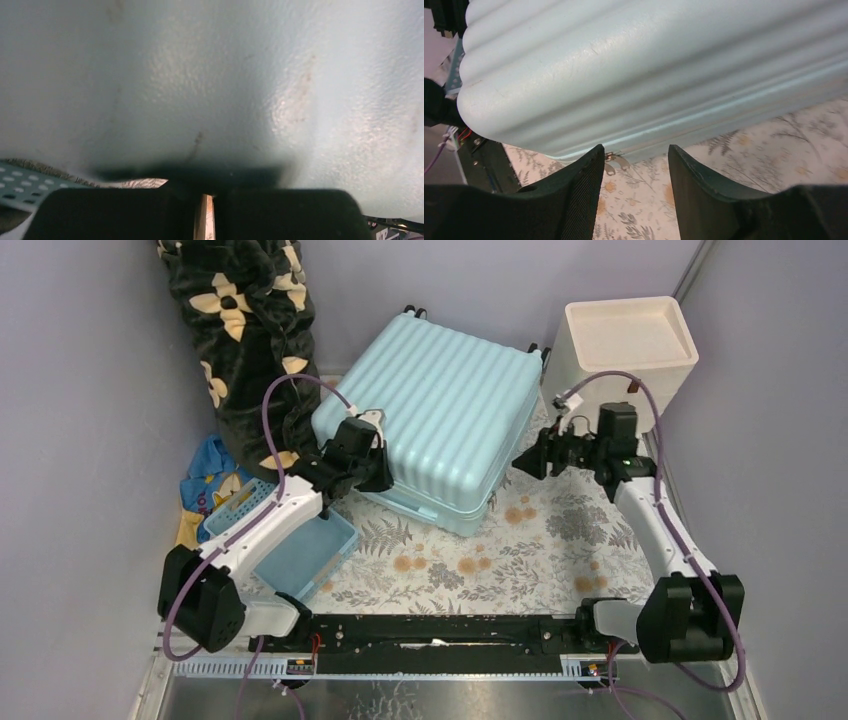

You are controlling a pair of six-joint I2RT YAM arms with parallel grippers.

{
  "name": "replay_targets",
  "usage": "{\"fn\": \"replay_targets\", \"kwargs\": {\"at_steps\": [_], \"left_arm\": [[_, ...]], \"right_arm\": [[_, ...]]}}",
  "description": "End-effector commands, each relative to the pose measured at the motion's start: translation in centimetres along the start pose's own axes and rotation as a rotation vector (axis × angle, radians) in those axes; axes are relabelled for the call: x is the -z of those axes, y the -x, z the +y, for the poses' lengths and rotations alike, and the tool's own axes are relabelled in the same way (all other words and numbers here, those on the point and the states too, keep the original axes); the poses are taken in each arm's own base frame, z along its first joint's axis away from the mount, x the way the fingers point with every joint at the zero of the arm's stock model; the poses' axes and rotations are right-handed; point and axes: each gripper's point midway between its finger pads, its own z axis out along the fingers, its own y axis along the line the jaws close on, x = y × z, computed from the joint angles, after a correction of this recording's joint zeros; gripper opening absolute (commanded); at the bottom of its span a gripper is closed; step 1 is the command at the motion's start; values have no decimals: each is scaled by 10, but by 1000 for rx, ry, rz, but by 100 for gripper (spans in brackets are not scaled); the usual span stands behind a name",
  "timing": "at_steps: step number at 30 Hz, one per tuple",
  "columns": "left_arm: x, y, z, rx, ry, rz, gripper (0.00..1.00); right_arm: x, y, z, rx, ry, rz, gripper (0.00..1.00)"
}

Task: Open, take out, and arrange the luggage
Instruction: Adjust the luggage at the center of the board.

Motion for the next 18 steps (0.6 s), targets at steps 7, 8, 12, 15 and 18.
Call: {"fn": "replay_targets", "kwargs": {"at_steps": [7,8,12,15,18], "left_arm": [[-16,108,-40,-5,-103,-305,12],[-10,107,-39,-8,-103,-310,13],[24,87,-39,-46,-158,-327,31],[55,64,-45,-68,-258,-342,44],[73,39,-52,-73,-368,-352,58]], "right_arm": [[43,13,6,112,90,-135,57],[44,12,10,144,110,-143,57],[45,2,26,235,186,-175,70],[44,-12,31,314,212,-183,84],[45,-32,40,419,261,-179,92]]}}
